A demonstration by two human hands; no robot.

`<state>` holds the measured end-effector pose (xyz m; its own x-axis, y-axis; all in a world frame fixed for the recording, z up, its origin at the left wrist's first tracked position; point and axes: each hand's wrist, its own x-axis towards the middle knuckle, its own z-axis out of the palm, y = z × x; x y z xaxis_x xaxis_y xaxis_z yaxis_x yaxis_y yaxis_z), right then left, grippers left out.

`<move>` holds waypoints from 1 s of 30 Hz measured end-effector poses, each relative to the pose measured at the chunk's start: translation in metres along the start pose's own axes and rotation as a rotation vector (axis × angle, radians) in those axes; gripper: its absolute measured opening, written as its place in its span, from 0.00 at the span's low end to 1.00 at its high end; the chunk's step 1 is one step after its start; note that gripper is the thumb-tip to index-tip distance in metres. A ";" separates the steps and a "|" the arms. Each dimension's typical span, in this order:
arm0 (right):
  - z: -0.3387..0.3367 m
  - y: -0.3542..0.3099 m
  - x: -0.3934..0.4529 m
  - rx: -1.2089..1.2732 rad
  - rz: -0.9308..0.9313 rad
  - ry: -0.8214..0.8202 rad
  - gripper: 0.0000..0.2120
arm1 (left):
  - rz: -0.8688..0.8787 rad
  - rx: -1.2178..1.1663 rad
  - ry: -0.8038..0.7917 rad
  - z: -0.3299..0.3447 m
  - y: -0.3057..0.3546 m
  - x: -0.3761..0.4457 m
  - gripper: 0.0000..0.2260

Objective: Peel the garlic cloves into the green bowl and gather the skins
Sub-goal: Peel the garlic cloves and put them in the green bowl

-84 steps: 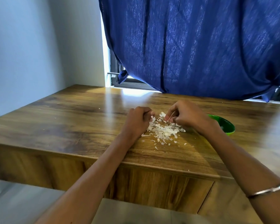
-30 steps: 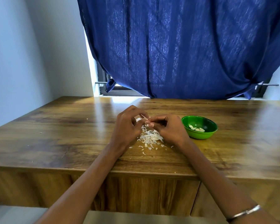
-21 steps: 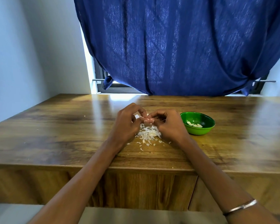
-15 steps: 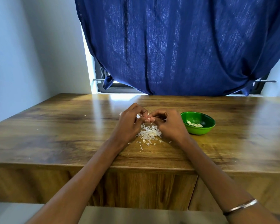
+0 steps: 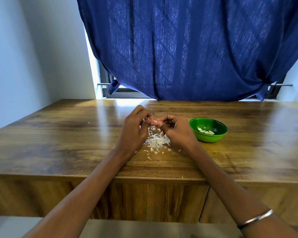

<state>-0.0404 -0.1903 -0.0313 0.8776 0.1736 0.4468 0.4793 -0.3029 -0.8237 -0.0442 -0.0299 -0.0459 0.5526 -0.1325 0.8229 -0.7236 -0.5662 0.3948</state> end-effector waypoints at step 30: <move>-0.012 -0.007 -0.003 0.413 0.305 -0.027 0.09 | -0.017 0.028 0.062 0.000 -0.003 0.001 0.13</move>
<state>-0.0466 -0.2002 -0.0227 0.9739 0.1610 0.1599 0.1535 0.0514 -0.9868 -0.0421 -0.0283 -0.0463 0.5375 -0.0729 0.8401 -0.7023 -0.5902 0.3981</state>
